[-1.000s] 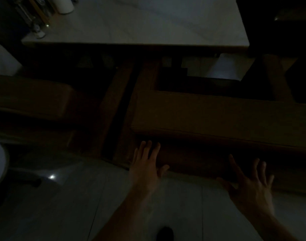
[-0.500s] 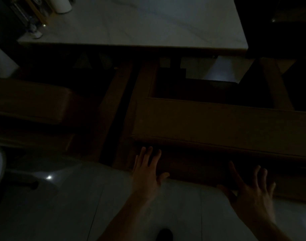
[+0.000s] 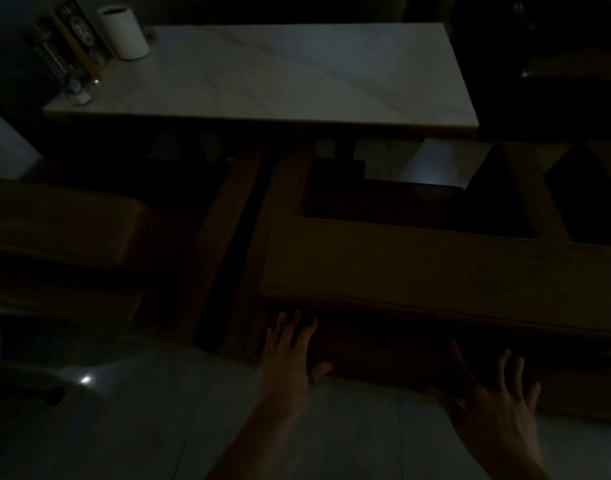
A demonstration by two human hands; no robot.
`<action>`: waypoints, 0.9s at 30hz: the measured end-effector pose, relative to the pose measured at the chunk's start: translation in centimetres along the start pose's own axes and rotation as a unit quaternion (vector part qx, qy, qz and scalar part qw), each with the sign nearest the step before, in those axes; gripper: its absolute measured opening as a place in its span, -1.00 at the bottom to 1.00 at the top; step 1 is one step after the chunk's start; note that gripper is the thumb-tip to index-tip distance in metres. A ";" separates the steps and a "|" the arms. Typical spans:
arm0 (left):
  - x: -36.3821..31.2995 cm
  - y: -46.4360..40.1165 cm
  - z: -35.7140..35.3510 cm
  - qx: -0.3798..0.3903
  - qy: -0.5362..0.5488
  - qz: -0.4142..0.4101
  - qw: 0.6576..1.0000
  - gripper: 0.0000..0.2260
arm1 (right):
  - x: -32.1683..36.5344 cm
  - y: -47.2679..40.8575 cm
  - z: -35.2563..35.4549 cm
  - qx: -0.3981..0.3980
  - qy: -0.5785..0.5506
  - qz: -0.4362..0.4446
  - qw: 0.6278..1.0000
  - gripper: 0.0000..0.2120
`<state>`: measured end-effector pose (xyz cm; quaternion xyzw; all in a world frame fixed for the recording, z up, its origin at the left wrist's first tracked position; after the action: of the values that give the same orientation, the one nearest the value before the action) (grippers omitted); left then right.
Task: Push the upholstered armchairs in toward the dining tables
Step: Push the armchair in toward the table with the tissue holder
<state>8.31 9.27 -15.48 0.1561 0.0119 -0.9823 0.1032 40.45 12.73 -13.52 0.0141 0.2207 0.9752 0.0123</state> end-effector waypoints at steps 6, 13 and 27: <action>-0.6 -0.1 0.8 0.025 -0.013 -0.004 1.000 -0.30 | 0.0 0.4 0.5 -0.026 -0.010 0.008 1.000 -0.20; -0.7 -0.1 0.8 0.052 -0.032 0.016 0.998 -0.30 | 0.1 0.6 0.3 -0.038 -0.006 0.018 0.999 -0.21; -0.4 -0.2 2.9 0.213 -0.060 0.003 0.975 -0.20 | -0.6 1.5 2.3 0.053 -0.052 0.034 0.997 -0.20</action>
<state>7.80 9.43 -12.60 0.1155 -0.2039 -0.9696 0.0708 41.14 12.32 -10.78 0.0733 0.2701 0.9600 -0.0101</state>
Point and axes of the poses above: each hand's wrist, its own y-axis away from the middle knuckle, its own z-axis out of the back of the hand, x = y × z, the point moved 7 cm from there along -y, towards the middle knuckle, and after that the axes turned 6 degrees about -y, right-handed, at the moved point
